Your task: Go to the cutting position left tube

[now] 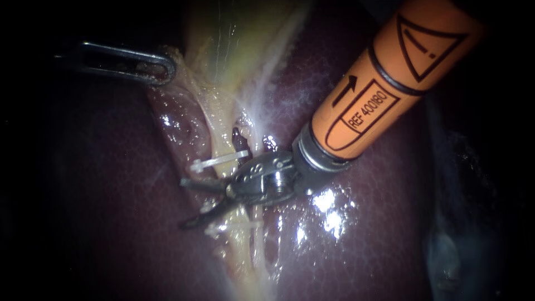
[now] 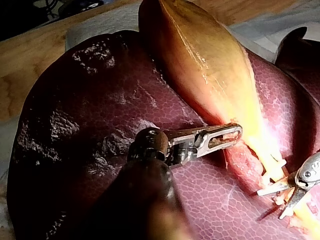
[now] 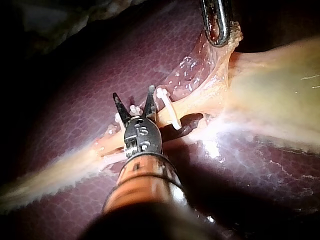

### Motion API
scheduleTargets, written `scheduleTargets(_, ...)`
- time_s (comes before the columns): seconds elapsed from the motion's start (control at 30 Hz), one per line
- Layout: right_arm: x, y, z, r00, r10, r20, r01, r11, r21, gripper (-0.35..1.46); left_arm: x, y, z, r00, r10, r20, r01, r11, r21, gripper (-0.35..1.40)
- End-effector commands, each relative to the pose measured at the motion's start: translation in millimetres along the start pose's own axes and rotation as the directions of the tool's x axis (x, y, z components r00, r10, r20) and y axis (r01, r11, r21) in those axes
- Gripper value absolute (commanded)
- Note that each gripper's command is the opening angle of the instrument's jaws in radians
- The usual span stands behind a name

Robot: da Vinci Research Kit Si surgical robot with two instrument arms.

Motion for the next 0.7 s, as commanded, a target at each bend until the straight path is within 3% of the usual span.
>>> scheduleTargets(0.03,0.1,-0.1,-0.1,1.0,0.001,-0.005,-0.001,1.0,0.0,1.11,0.0,0.0,0.0,1.0,0.003,0.0,-0.003,1.0,-0.001,-0.35)
scheduleTargets(0.2,1.2,-0.9,-2.1,1.0,0.004,-0.025,-0.003,1.0,0.01,1.21,0.1,0.0,-0.3,1.0,0.003,0.001,-0.003,1.0,-0.003,-0.35)
scheduleTargets(0.4,1.9,-1.9,-6.6,0.999,0.026,-0.029,-0.025,0.999,0.033,1.13,-0.1,0.1,-0.5,1.0,0.002,0.0,-0.002,1.0,-0.001,-0.35)
scheduleTargets(0.53,1.3,-1.8,-9.0,0.997,0.064,-0.029,-0.063,0.997,0.044,1.06,-0.1,0.1,-0.6,1.0,0.002,0.0,-0.002,1.0,0.0,-0.35)
scheduleTargets(0.7,-0.5,-1.0,-9.7,0.994,0.11,-0.027,-0.109,0.993,0.045,1.06,-0.1,0.1,-0.8,1.0,0.002,-0.001,-0.002,1.0,0.001,-0.35)
